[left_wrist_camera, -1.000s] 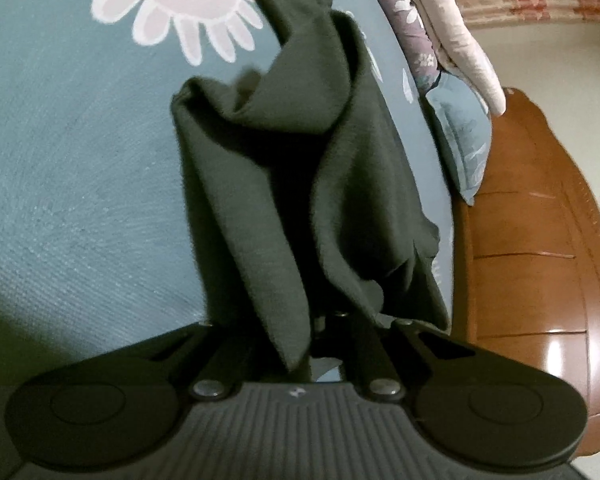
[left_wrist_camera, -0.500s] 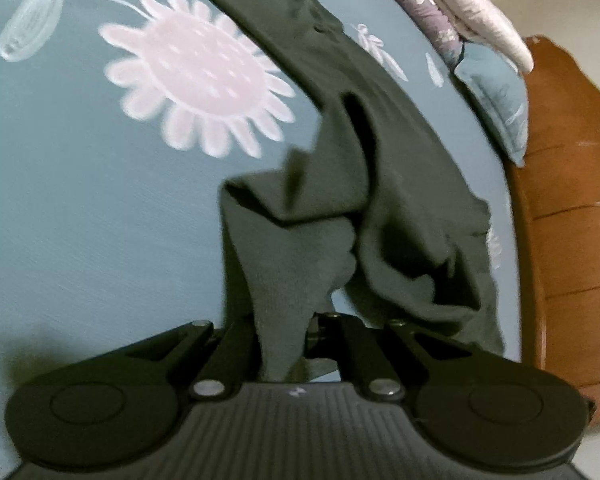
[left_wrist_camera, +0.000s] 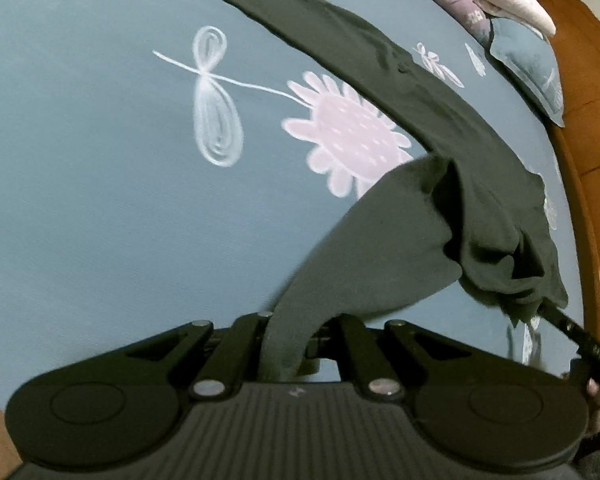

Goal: Fold clothes

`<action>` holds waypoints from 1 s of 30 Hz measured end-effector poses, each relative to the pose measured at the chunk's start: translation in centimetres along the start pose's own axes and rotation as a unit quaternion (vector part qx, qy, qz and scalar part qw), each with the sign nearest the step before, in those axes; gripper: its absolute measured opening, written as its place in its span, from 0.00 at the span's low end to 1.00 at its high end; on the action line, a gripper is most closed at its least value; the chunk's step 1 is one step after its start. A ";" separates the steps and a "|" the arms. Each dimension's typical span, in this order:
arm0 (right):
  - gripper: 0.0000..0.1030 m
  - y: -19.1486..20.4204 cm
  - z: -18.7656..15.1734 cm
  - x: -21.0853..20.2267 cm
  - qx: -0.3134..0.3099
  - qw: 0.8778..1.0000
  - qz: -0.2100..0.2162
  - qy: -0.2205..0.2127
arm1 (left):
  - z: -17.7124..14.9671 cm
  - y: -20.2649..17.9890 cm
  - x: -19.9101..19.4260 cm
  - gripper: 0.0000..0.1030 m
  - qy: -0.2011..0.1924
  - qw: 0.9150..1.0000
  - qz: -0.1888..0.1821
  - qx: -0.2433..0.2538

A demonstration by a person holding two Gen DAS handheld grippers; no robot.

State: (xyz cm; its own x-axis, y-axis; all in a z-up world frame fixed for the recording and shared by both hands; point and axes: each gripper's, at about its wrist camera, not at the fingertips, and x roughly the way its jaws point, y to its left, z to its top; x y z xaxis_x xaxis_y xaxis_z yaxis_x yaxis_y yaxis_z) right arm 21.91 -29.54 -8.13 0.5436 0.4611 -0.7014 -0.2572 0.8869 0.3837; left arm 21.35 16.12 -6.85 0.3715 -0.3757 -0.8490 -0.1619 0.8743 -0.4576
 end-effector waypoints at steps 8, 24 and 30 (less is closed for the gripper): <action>0.98 5.8 0.0 -1.0 -0.017 0.997 -0.069 -0.030 | 2.5 5.7 -3.5 0.02 0.015 0.999 -0.004 0.034; 0.93 12.6 2.5 6.4 -0.101 0.994 0.006 0.050 | 4.0 7.3 -5.0 0.02 0.041 0.994 -0.050 0.083; 0.93 9.8 8.2 10.5 -0.054 0.998 0.006 0.014 | 3.9 5.8 -4.6 0.02 0.064 0.990 -0.056 0.108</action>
